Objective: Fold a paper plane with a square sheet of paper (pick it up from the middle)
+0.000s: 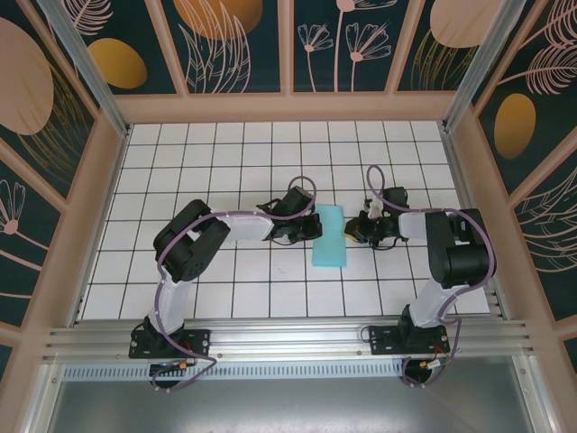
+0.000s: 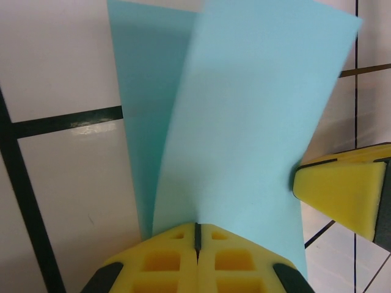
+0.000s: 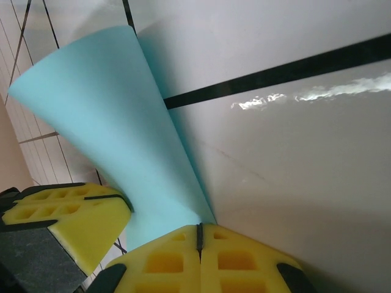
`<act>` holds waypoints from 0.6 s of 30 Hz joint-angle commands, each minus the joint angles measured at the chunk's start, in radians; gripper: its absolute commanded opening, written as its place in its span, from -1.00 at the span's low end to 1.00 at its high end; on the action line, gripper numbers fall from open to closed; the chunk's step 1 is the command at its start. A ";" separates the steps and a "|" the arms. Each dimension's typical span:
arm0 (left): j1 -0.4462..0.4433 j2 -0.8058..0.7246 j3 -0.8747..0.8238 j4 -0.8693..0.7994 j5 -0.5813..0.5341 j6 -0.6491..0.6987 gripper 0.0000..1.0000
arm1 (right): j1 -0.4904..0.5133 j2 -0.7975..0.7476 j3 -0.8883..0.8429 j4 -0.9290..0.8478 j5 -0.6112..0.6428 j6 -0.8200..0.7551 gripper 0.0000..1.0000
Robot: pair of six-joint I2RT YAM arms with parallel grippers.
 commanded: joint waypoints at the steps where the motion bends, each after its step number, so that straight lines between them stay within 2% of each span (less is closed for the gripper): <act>1: -0.004 0.059 -0.014 -0.100 -0.021 0.022 -1.00 | -0.005 -0.016 0.024 -0.058 0.064 -0.026 -0.94; 6: -0.003 0.057 -0.013 -0.106 -0.023 0.025 -1.00 | -0.005 -0.074 0.071 -0.049 -0.024 -0.010 -0.92; 11: -0.004 0.058 -0.014 -0.105 -0.021 0.026 -1.00 | -0.004 -0.026 0.091 -0.017 -0.065 -0.005 -0.91; 15: -0.004 0.060 -0.013 -0.105 -0.018 0.029 -1.00 | -0.004 0.041 0.092 0.001 -0.037 -0.012 -0.92; 18: -0.004 0.059 -0.014 -0.110 -0.025 0.029 -1.00 | -0.004 0.076 0.097 -0.043 0.050 -0.016 -0.92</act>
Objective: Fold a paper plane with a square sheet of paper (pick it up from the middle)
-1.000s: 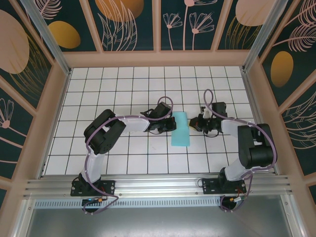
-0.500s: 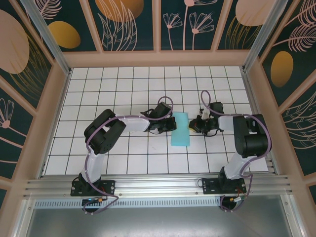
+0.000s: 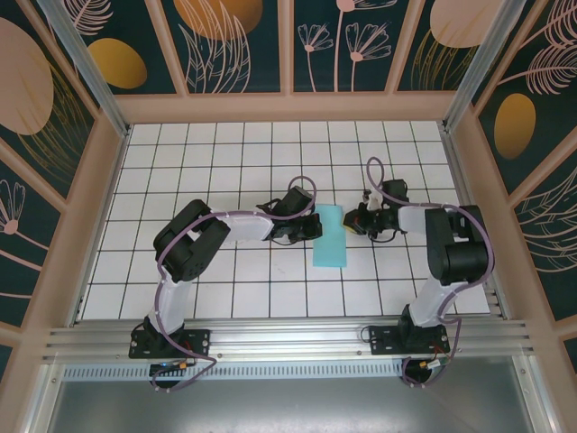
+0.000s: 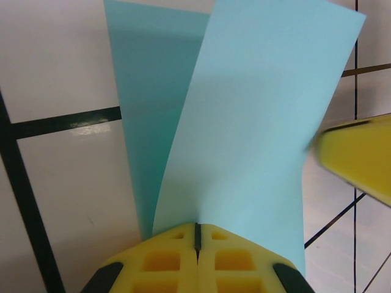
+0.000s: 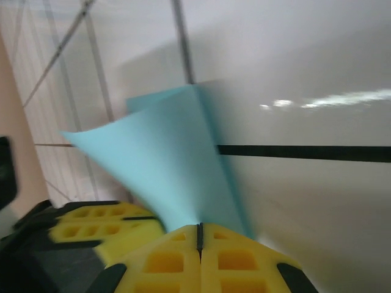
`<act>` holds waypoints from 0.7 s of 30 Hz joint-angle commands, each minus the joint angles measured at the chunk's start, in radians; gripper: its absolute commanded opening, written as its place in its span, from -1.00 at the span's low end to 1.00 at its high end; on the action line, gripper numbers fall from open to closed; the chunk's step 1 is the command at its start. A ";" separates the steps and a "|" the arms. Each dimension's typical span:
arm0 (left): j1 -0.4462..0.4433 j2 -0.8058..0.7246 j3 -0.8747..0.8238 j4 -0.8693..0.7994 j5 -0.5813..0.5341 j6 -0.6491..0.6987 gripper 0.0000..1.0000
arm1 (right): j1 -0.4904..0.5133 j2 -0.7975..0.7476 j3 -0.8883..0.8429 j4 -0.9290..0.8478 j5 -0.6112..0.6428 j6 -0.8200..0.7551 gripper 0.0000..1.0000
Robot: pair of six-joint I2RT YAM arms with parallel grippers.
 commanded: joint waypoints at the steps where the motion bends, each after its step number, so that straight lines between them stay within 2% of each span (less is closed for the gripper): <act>1: -0.004 0.057 -0.018 -0.110 -0.026 0.028 -1.00 | -0.005 0.042 0.023 -0.053 0.089 -0.013 -0.92; 3: -0.003 0.056 -0.022 -0.107 -0.027 0.029 -1.00 | -0.005 0.038 0.020 -0.061 0.097 -0.015 -0.92; 9: -0.003 0.054 -0.022 -0.113 -0.025 0.039 -1.00 | -0.004 -0.033 0.085 -0.069 -0.009 -0.017 -0.91; 13: -0.004 0.053 -0.020 -0.115 -0.027 0.039 -1.00 | -0.004 -0.018 0.122 -0.038 -0.065 -0.003 -0.90; 21: -0.003 0.050 -0.021 -0.118 -0.027 0.043 -1.00 | -0.006 0.100 0.120 -0.022 0.007 -0.008 -0.91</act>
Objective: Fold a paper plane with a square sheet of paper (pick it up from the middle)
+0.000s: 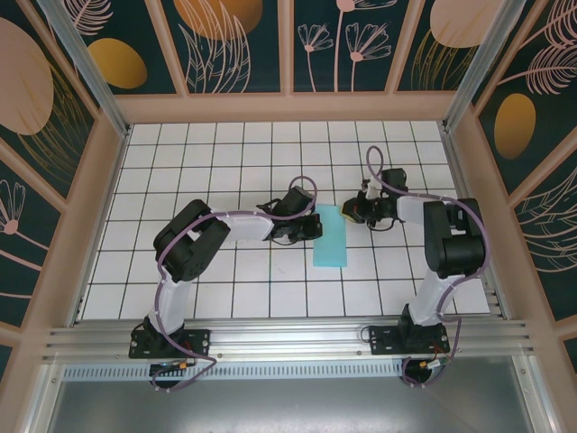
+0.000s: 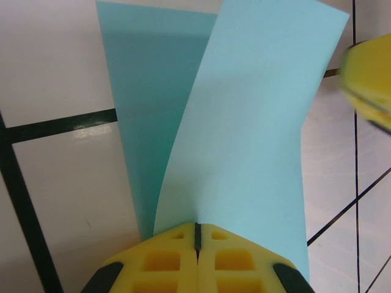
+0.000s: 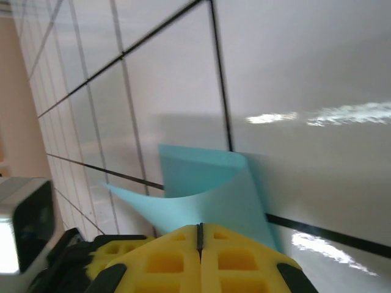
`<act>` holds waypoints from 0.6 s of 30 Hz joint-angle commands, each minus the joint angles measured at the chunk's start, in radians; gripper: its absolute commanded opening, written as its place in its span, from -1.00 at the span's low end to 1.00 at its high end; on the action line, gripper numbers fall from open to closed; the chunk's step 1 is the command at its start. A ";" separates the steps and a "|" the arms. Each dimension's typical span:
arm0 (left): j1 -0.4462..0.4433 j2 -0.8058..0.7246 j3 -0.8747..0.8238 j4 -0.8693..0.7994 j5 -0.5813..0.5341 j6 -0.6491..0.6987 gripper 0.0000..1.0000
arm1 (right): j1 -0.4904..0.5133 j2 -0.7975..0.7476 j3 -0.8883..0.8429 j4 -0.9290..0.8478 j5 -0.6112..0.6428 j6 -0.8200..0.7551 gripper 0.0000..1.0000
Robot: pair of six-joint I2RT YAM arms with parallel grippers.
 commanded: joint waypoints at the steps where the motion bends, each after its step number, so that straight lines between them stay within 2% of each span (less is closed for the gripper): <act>1: -0.004 0.048 -0.022 -0.119 -0.029 0.020 -1.00 | -0.004 0.051 -0.012 0.006 0.040 -0.002 -0.91; 6: -0.004 0.046 -0.030 -0.119 -0.033 0.021 -1.00 | -0.005 0.048 -0.009 0.003 0.062 -0.002 -0.91; 13: -0.003 0.041 -0.029 -0.120 -0.034 0.022 -1.00 | -0.005 -0.020 0.046 -0.015 0.014 0.006 -0.90; 18: -0.004 0.044 -0.026 -0.120 -0.031 0.022 -1.00 | -0.011 0.038 0.067 0.001 0.000 0.011 -0.91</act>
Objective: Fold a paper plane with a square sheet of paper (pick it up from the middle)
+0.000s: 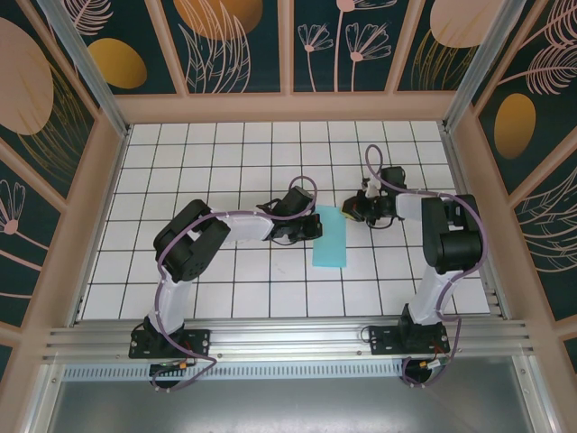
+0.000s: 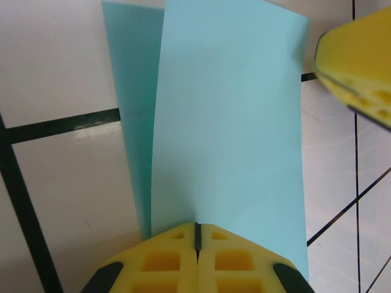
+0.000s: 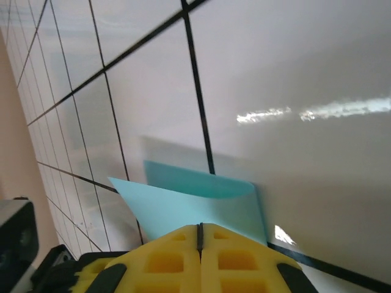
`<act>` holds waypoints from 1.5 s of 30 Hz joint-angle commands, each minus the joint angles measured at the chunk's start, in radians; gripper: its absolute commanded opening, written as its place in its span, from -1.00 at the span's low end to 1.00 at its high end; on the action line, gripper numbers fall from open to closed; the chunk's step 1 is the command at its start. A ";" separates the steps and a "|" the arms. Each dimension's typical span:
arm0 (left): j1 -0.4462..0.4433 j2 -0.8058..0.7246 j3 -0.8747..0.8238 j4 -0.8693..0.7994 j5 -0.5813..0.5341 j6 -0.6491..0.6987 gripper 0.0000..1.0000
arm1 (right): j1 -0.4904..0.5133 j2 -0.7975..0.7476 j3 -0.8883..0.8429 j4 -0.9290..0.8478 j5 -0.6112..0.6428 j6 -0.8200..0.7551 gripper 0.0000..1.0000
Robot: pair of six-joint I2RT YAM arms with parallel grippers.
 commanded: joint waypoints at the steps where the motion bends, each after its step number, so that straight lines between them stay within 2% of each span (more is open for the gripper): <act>1: -0.003 0.043 -0.026 -0.120 -0.031 0.019 -1.00 | -0.009 0.030 0.026 0.014 -0.017 0.009 -0.90; 10: -0.003 0.040 -0.024 -0.118 -0.027 0.019 -1.00 | -0.010 0.081 0.025 -0.027 0.058 -0.004 -0.91; 18: -0.003 0.039 -0.021 -0.121 -0.031 0.019 -1.00 | -0.017 0.042 0.104 -0.019 -0.027 0.021 -0.91; 29: -0.003 0.039 -0.019 -0.120 -0.029 0.019 -1.00 | -0.020 0.137 0.053 0.004 0.027 0.029 -0.93; 36: -0.004 0.034 -0.022 -0.120 -0.033 0.019 -1.00 | -0.023 0.087 0.090 -0.026 0.034 0.018 -0.92; 43: -0.004 0.032 -0.021 -0.117 -0.031 0.017 -1.00 | -0.022 0.007 0.062 0.011 -0.072 0.041 -0.90; 45: -0.004 0.034 -0.019 -0.117 -0.028 0.017 -1.00 | -0.021 0.018 0.036 0.028 -0.062 0.047 -0.90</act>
